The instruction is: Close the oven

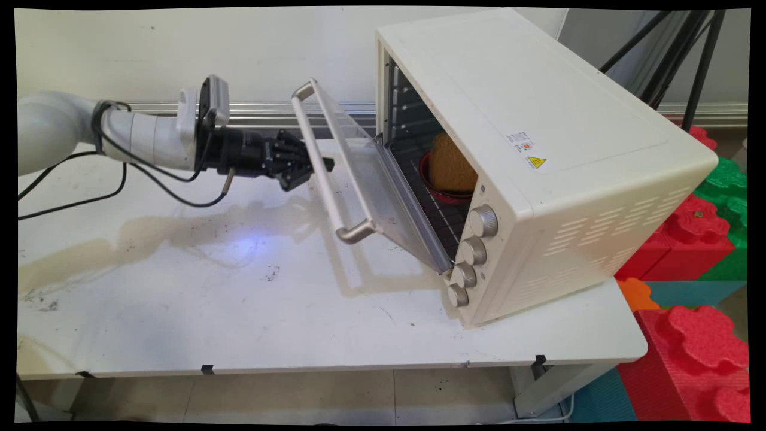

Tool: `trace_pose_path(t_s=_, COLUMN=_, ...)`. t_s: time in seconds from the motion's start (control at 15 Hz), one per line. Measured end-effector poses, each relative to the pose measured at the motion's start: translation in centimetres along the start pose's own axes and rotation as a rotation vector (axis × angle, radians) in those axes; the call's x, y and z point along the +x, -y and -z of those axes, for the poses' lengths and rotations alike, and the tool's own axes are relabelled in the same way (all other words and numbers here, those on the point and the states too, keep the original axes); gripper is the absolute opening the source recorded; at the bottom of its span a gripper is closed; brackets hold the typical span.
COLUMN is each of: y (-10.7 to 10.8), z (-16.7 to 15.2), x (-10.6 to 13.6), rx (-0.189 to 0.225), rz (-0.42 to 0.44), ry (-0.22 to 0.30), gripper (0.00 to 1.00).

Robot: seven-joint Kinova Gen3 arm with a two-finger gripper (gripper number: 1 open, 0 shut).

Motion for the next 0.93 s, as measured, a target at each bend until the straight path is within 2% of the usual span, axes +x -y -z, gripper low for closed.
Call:
trace_pose_path(t_s=0.47, y=0.9, z=-1.8, x=2.2, rx=0.006, rz=0.007, ry=-0.036, gripper=0.00)
trace_pose_path(t_s=0.93, y=1.5, z=-2.5, x=2.9, rx=0.006, rz=0.006, ry=-0.035, gripper=0.00)
